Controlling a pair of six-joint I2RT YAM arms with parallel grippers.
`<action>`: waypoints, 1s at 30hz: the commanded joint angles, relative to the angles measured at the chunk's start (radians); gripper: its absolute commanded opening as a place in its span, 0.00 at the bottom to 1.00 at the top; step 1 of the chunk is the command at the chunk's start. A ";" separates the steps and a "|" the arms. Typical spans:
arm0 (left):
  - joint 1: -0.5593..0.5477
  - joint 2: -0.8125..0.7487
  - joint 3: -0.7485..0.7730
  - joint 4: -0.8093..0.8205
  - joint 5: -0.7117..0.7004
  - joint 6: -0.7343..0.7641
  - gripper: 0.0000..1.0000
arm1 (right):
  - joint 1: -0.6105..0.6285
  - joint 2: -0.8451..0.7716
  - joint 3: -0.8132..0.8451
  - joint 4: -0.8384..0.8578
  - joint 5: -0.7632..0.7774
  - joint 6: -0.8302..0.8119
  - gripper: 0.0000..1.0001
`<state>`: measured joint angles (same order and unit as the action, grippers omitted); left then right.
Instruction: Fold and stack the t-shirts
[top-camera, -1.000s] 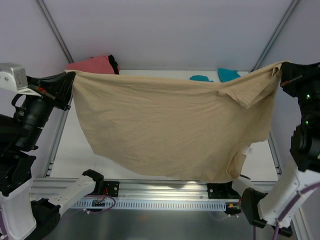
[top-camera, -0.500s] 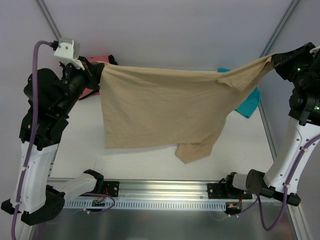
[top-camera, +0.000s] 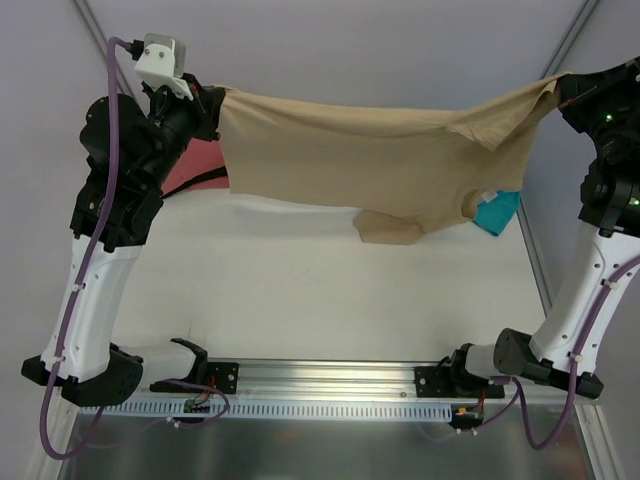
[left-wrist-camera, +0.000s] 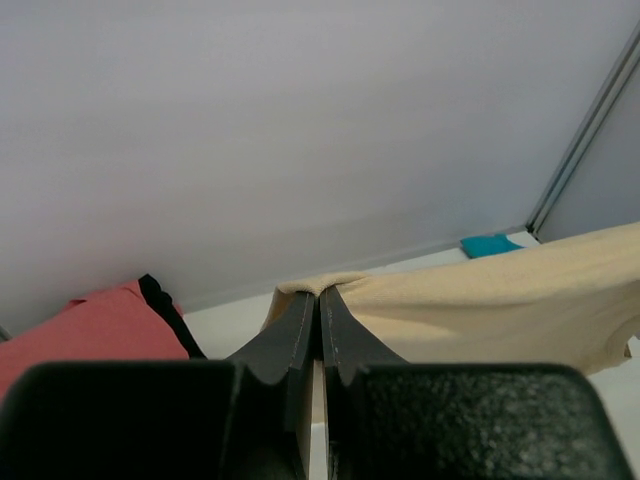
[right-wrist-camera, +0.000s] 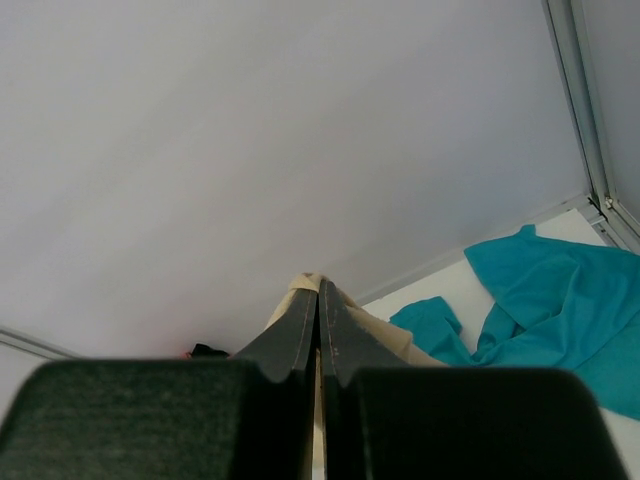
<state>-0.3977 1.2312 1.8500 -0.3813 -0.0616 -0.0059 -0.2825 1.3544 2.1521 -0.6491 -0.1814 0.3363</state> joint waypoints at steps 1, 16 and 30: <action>0.008 -0.076 0.031 0.050 0.025 -0.032 0.00 | 0.003 -0.090 0.051 0.028 -0.018 -0.005 0.01; 0.008 -0.490 0.178 -0.450 0.040 -0.186 0.00 | 0.045 -0.437 0.199 -0.270 0.144 -0.059 0.00; 0.010 -0.538 -0.040 -0.392 0.048 -0.195 0.00 | 0.046 -0.463 -0.081 -0.153 0.175 -0.029 0.00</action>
<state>-0.3977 0.6830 1.8725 -0.8257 -0.0223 -0.1974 -0.2440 0.8673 2.1494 -0.8719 -0.0433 0.3115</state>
